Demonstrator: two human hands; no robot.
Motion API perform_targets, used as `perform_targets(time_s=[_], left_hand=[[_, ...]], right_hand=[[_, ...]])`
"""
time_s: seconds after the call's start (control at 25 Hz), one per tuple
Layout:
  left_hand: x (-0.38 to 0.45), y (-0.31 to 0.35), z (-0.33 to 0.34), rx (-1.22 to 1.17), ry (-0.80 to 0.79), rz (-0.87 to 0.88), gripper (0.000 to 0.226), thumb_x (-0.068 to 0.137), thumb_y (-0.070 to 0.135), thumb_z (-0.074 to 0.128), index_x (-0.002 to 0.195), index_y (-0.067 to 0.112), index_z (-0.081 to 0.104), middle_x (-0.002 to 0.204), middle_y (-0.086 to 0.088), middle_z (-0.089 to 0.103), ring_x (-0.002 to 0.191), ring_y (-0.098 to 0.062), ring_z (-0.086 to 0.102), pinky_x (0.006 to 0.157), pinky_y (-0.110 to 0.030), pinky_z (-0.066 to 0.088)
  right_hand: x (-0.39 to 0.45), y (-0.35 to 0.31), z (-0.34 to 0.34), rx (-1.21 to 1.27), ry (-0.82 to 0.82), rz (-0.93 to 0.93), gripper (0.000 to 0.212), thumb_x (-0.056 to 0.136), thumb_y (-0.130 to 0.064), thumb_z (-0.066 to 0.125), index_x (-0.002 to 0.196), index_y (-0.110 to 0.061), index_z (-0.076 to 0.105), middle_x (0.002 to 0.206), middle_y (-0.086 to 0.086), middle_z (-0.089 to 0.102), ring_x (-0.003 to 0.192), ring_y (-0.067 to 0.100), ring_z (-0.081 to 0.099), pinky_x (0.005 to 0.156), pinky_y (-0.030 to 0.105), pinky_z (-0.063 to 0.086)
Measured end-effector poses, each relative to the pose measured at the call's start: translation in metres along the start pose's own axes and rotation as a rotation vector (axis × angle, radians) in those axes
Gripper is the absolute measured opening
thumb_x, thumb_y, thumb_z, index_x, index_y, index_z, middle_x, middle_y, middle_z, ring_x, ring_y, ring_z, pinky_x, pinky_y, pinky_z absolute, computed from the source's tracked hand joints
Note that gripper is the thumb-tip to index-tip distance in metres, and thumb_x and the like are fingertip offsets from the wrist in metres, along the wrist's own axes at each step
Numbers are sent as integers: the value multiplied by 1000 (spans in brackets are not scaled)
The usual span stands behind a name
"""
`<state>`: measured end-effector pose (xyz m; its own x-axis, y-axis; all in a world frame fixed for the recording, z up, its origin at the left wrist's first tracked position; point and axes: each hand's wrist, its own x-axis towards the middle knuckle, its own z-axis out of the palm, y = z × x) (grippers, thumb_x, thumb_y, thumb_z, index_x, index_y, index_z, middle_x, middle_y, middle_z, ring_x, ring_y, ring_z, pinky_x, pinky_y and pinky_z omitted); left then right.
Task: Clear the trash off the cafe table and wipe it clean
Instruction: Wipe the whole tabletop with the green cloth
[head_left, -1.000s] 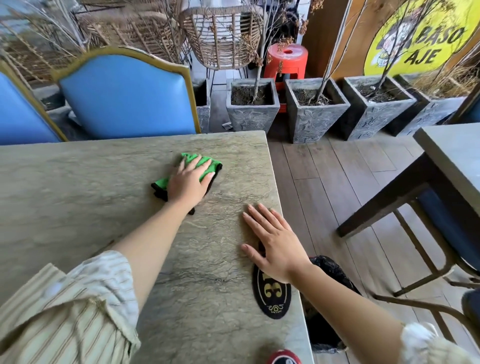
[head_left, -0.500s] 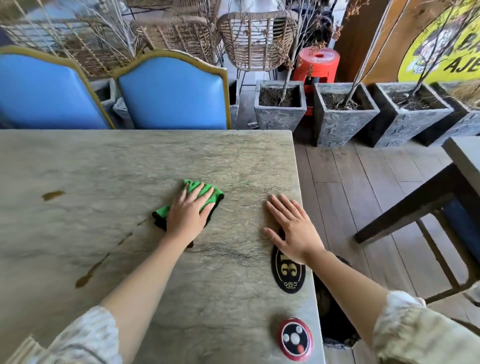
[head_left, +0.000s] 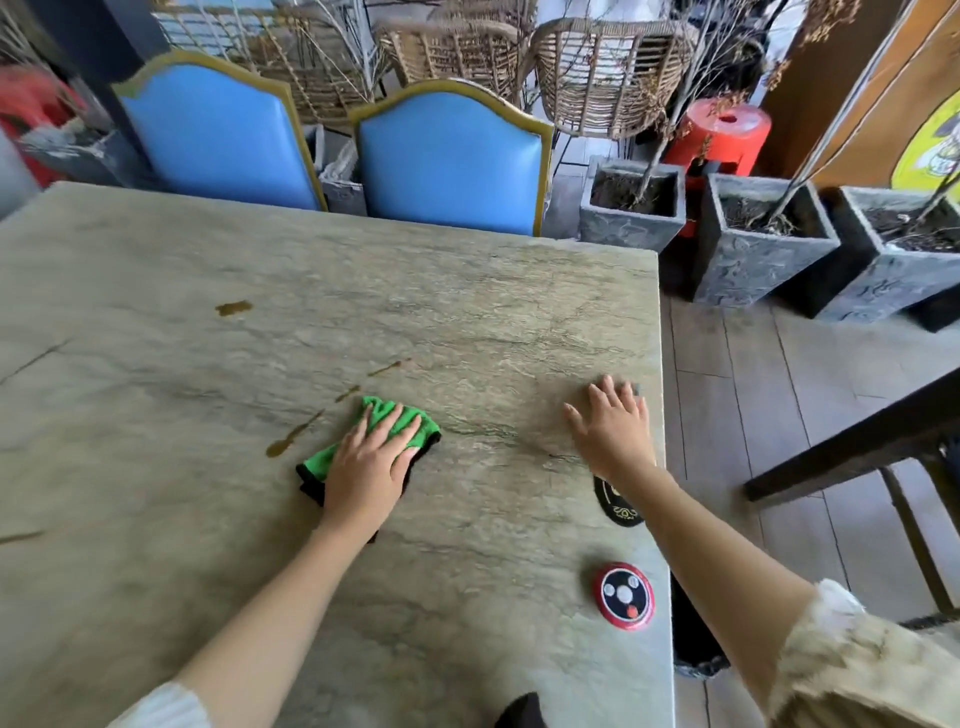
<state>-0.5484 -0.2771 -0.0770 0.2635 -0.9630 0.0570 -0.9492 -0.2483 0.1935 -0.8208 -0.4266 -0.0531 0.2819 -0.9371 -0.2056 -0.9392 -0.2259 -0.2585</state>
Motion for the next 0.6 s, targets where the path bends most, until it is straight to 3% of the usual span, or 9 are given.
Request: perform_targets(time_s=[0.08, 0.24, 0.32, 0.4, 0.48, 0.52, 0.6], left_hand=[[-23, -20, -5, -17, 14, -30, 55, 94, 53, 24, 136, 31, 52, 147, 5, 44, 137, -32, 38, 108, -44, 35], [-82, -77, -17, 78, -122, 387, 52, 99, 54, 16, 141, 37, 41, 153, 13, 31, 141, -22, 29, 115, -40, 25], [-81, -117, -22, 79, -70, 269, 50, 98, 53, 20, 140, 36, 43, 151, 10, 36, 138, -28, 36, 113, -41, 27], [-73, -138, -28, 13, -10, -25, 51, 95, 52, 28, 135, 31, 51, 145, 3, 46, 131, -37, 44, 108, -45, 36], [-67, -132, -30, 22, 27, -105, 51, 91, 49, 32, 131, 28, 56, 142, -1, 50, 126, -41, 48, 101, -48, 43], [-68, -128, -30, 34, 21, -39, 50, 91, 50, 33, 132, 31, 55, 144, 1, 48, 126, -40, 48, 99, -48, 43], [-77, -132, -31, 57, -50, 270, 46, 96, 52, 30, 137, 39, 46, 150, 11, 35, 136, -31, 39, 108, -43, 34]], right_hand=[[-32, -35, 11, 5, -1, -24, 67, 98, -55, 27, 152, -18, 14, 161, 3, 3, 148, 26, -8, 117, 49, -11], [-91, -101, 47, -22, 3, -215, 74, 95, -59, 26, 153, -20, 4, 161, 3, -7, 146, 25, -17, 114, 50, -19], [-109, -127, 67, -41, -2, -285, 74, 94, -61, 24, 153, -20, 7, 161, 4, -6, 146, 25, -19, 114, 50, -18], [-121, -149, 85, -43, 13, -324, 74, 93, -61, 23, 153, -18, 14, 161, 6, -4, 146, 25, -19, 113, 50, -16], [-130, -166, 99, -20, 78, -324, 70, 94, -59, 27, 150, -16, 26, 160, 9, 6, 147, 26, -12, 114, 51, -13], [-133, -173, 103, -7, 112, -319, 68, 94, -57, 29, 147, -15, 33, 159, 10, 13, 147, 27, -5, 115, 51, -9], [-138, -179, 108, -7, 185, -293, 64, 94, -55, 32, 141, -13, 43, 156, 11, 24, 147, 28, 8, 117, 51, 0]])
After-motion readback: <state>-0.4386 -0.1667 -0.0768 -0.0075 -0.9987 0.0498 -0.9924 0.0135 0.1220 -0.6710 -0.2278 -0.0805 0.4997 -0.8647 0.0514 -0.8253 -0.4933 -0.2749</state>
